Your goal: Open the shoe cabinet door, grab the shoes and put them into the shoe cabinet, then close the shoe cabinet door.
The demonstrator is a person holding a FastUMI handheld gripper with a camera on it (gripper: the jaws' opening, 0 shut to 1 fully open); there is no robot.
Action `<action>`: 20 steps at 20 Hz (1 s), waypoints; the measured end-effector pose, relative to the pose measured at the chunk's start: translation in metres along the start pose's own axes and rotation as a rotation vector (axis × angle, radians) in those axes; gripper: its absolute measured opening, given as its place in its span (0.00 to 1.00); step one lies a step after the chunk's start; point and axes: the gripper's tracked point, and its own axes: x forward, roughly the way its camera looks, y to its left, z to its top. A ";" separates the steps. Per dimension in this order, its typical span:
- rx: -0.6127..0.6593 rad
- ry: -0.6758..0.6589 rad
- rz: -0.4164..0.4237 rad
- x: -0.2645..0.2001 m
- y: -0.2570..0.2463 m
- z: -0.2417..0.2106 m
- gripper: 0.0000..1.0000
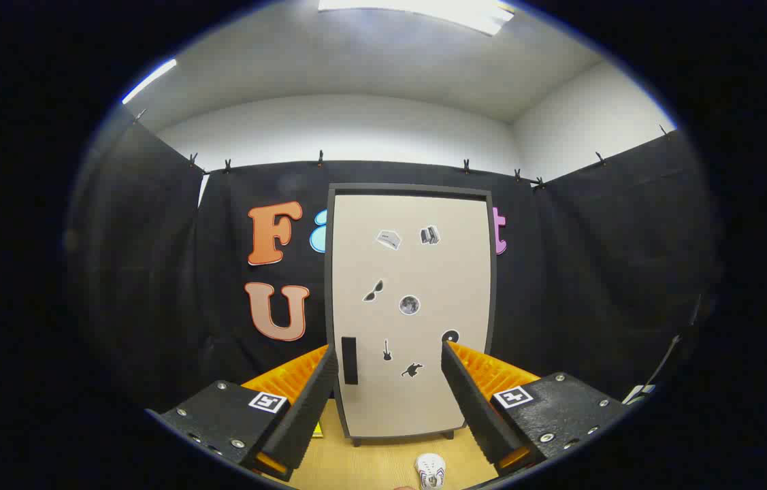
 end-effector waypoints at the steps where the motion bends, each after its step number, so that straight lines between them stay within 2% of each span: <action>1: 0.001 0.003 0.002 0.000 0.002 -0.001 0.95; 20: -0.012 0.032 0.010 0.005 0.024 -0.029 0.95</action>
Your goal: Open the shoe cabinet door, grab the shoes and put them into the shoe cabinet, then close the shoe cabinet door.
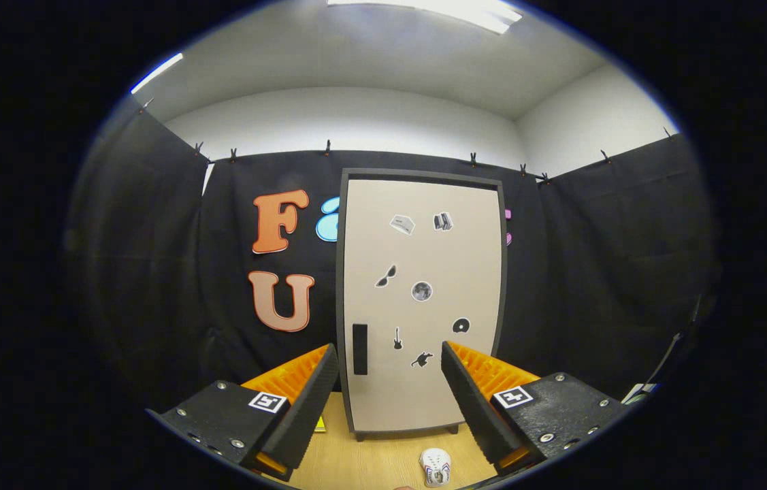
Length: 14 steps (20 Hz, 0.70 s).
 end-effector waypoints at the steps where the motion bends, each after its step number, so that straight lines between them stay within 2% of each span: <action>1: -0.001 0.005 0.002 0.004 0.002 -0.004 0.95; 8: -0.055 0.028 0.022 0.056 0.026 -0.052 0.95; 14: -0.065 0.113 0.025 0.119 0.040 -0.117 0.95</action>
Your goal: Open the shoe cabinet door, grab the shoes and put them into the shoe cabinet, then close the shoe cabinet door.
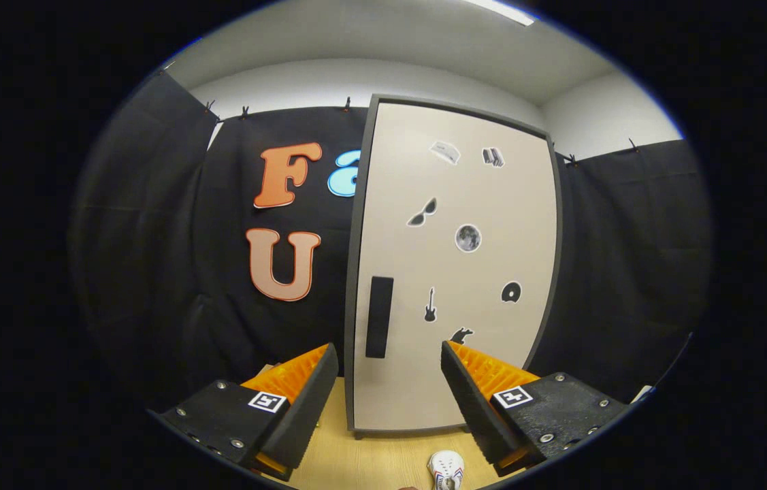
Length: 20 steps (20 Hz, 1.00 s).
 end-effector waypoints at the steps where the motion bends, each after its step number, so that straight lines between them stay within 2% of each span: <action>1: 0.003 0.016 0.000 0.013 0.002 -0.009 0.95; 6: 0.042 0.071 0.011 0.075 0.015 -0.035 0.94; 12: 0.115 0.102 -0.017 0.130 0.015 -0.037 0.93; 16: 0.161 0.108 -0.013 0.146 0.018 -0.037 0.76; 20: 0.200 0.117 0.011 0.153 0.023 -0.038 0.52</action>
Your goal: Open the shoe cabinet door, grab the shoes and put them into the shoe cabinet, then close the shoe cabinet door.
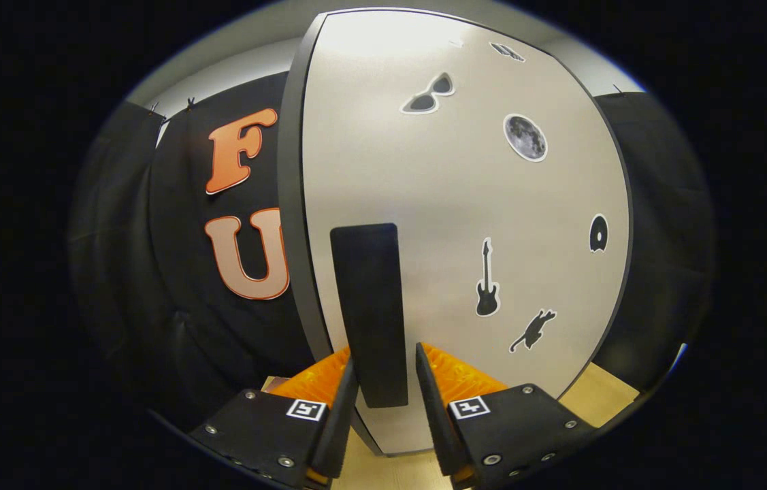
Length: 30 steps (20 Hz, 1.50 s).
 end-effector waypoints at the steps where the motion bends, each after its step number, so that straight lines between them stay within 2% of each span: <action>1: -0.006 0.000 0.002 -0.001 0.001 0.000 0.43; 4: -0.087 -0.031 -0.008 -0.005 -0.003 0.000 0.35; 7: -0.076 -0.036 0.010 -0.017 -0.003 0.000 0.30; 18: -0.089 -0.019 0.070 -0.078 -0.030 -0.002 0.30; 24: -0.036 -0.028 0.092 -0.109 -0.052 -0.007 0.29; 25: -0.026 -0.031 0.095 -0.112 -0.056 -0.008 0.26; 30: 0.009 -0.033 0.069 -0.126 -0.079 -0.006 0.26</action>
